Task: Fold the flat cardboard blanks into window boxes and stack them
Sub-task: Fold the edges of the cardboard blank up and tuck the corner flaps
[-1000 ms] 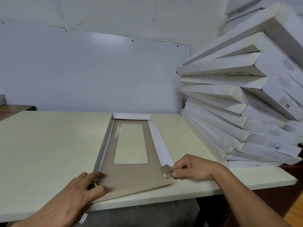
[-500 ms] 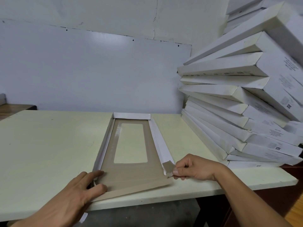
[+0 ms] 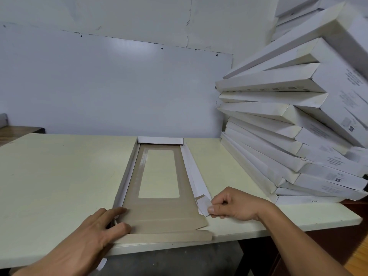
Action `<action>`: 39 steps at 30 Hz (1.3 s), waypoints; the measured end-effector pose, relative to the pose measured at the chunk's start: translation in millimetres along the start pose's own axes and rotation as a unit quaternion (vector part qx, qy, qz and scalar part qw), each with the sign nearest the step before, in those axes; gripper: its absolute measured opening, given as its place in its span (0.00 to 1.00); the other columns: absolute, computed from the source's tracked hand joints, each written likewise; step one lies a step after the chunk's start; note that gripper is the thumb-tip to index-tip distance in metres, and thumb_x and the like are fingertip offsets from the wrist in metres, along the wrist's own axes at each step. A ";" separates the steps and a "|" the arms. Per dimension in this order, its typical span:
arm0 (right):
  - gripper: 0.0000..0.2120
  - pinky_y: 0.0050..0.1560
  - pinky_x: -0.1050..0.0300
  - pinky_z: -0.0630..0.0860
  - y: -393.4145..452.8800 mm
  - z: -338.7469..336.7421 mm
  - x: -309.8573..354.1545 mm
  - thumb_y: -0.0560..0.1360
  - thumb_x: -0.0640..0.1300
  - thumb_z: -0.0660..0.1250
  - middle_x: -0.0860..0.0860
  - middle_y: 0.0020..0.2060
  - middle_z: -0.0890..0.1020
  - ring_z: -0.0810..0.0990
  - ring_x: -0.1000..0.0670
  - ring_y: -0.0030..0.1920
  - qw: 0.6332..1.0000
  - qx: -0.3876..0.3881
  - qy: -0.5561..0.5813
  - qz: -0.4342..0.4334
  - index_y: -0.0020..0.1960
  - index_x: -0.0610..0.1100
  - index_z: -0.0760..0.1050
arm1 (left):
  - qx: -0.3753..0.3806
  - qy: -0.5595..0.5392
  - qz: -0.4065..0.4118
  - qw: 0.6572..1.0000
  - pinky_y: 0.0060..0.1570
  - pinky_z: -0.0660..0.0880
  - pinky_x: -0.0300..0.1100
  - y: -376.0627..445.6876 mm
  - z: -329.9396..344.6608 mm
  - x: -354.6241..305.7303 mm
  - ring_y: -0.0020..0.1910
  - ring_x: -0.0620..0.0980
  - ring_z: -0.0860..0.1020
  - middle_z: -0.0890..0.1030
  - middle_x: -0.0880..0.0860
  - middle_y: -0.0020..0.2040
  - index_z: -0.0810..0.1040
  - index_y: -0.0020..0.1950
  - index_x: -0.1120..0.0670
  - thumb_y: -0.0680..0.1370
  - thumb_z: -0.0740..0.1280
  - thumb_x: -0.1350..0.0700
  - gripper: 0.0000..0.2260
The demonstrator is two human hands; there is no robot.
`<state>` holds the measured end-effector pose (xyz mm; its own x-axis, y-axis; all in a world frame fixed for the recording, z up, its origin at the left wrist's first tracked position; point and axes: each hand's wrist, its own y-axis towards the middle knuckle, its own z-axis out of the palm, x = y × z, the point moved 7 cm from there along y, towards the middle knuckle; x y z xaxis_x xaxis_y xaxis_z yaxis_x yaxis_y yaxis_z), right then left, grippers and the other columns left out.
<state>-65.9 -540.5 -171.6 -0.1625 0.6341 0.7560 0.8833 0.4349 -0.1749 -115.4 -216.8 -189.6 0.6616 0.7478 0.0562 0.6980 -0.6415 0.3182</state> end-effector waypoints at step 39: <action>0.12 0.52 0.54 0.72 -1.3 32.2 46.9 0.81 0.48 0.60 0.56 0.48 0.69 0.69 0.54 0.49 0.932 -0.089 -0.339 -0.087 0.54 0.47 0.82 | -0.035 -0.185 -0.062 0.980 0.53 0.67 0.26 3.4 -25.9 0.6 0.59 0.32 0.69 0.72 0.29 0.57 0.60 0.57 0.32 0.71 0.64 0.36 0.19</action>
<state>-88.8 -490.7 -156.2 -0.4977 0.8487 0.1790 0.8668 0.4942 0.0670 -119.7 -214.1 -164.0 0.6364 0.6975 -0.3293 0.7669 -0.5267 0.3666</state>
